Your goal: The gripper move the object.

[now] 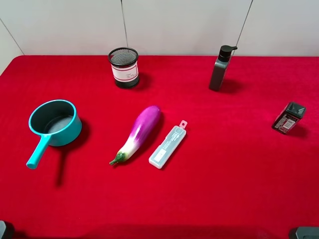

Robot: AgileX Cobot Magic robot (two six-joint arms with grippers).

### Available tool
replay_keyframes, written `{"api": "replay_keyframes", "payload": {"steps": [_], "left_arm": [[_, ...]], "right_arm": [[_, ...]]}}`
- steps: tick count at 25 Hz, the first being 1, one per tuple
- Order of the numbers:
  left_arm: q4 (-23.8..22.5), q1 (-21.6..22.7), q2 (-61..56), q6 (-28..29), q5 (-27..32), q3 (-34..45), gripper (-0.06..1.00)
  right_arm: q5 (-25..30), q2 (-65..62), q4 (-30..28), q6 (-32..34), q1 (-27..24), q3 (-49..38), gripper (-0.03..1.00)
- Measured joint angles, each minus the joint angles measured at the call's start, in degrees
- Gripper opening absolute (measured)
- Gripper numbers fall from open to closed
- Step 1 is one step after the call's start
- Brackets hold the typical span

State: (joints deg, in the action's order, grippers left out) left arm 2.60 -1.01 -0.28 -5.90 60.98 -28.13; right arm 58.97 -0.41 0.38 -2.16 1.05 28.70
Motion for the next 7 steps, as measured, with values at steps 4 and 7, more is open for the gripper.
{"api": "replay_keyframes", "payload": {"steps": [4, 7], "left_arm": [[0.00, 0.00, 0.00, 0.00, 0.00, 0.00, 1.00], [0.00, 0.00, 0.00, 0.00, 0.00, 0.00, 1.00]], "right_arm": [[0.00, 0.00, 0.00, 0.00, 0.00, 0.00, 0.61], [0.00, 0.00, 0.00, 0.00, 0.00, 0.00, 0.61]]}}
